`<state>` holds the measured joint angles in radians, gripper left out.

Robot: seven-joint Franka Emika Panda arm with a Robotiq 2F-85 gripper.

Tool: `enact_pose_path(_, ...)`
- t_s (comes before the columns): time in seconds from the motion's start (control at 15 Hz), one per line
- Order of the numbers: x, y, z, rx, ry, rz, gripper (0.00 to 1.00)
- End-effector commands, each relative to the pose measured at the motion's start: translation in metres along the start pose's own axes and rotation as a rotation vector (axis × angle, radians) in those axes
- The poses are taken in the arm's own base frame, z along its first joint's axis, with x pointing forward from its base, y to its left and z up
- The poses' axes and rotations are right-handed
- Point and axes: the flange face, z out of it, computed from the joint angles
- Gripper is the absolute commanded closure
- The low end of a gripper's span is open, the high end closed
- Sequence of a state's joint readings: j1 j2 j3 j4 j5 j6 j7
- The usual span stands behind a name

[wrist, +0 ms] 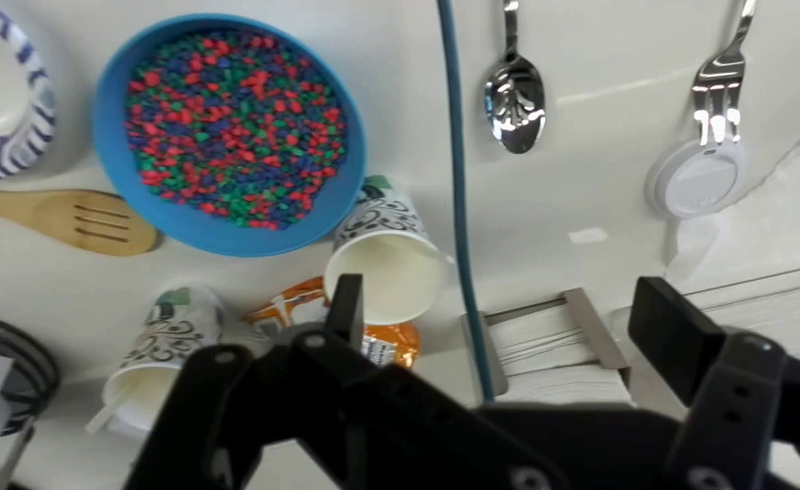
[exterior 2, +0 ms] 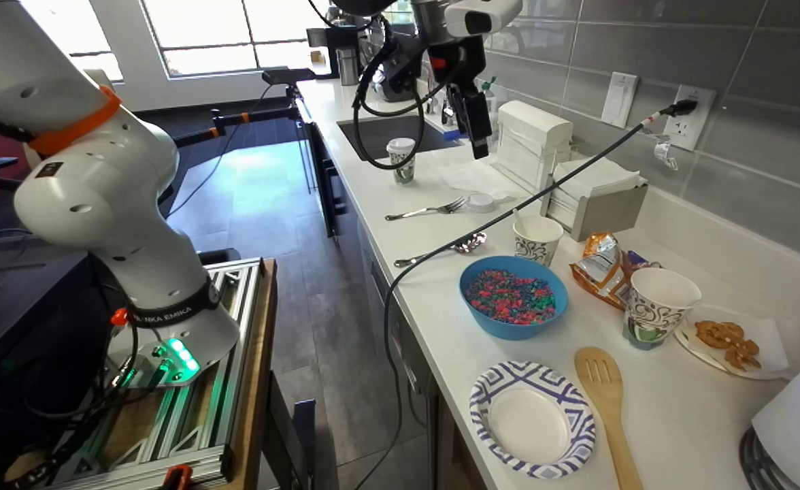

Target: Put the wooden spoon in the blue bowl, then remove it, then remove the silver spoon out of the blue bowl

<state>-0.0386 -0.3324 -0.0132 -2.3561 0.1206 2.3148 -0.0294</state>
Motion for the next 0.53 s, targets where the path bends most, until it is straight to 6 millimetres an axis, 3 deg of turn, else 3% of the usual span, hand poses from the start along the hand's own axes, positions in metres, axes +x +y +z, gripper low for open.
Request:
enact_pose_path(0.0, 0.003, 0.054, -0.023, -0.046, -0.068, 0.097, 0.0)
enact_pose_path(0.07, 0.005, 0.069, -0.028, -0.018, -0.081, 0.129, 0.0)
enact_pose_path(0.13, 0.002, 0.051, -0.023, -0.022, -0.045, 0.086, 0.0)
enact_pose_path(0.27, 0.003, 0.071, -0.03, -0.021, -0.054, 0.125, 0.0)
enact_pose_path(0.47, 0.004, 0.071, -0.029, -0.02, -0.058, 0.125, 0.0)
